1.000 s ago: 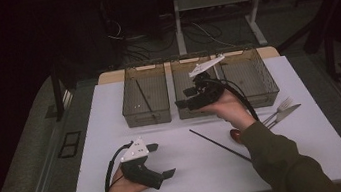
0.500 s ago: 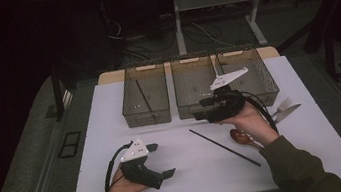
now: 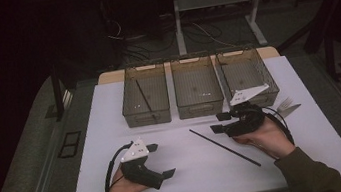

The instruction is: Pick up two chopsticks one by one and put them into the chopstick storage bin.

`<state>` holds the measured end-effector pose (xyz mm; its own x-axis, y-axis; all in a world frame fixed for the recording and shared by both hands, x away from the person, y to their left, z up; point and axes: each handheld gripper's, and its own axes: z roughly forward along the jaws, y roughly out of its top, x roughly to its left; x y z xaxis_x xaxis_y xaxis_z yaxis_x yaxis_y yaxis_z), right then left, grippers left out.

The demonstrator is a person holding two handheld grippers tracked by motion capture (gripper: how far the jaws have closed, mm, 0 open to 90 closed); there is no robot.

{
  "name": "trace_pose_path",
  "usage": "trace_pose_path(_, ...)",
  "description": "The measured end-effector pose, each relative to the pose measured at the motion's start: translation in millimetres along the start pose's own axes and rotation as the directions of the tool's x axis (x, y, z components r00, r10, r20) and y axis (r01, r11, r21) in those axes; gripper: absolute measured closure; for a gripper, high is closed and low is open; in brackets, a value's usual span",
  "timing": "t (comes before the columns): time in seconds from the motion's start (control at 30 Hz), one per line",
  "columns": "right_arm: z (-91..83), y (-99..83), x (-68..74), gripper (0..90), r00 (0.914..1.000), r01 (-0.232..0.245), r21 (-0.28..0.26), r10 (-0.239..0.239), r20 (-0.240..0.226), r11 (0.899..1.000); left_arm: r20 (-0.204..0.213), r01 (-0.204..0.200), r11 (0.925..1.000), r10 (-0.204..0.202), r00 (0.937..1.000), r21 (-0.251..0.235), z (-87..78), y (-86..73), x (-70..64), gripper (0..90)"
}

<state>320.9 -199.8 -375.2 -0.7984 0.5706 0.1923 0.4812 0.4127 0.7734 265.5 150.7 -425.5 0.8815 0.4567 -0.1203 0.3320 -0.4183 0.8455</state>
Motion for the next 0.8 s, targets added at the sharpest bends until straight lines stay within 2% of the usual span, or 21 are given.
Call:
trace_pose_path(0.37, -17.7, -27.8, 3.6, 62.3, 1.0000, 0.005, 0.029, -0.005, 0.007, 1.000, -0.002, 0.005, 1.0000, -0.005, 1.0000, 0.005, -0.3, -0.2, -1.1, 0.0)
trace_pose_path(0.6, -21.3, -42.9, 8.5, 69.8, 0.9995, 0.020, 0.070, -0.022, 0.021, 0.997, -0.003, 0.006, 1.0000, -0.006, 1.0000, 0.004, -0.1, -0.9, -0.6, 0.0)
trace_pose_path(0.8, -23.9, -59.3, 7.9, 74.8, 0.9990, 0.010, 0.111, -0.015, 0.042, 0.994, -0.005, 0.010, 0.9999, -0.010, 0.9999, 0.006, 0.3, -1.0, -1.4, 0.0)
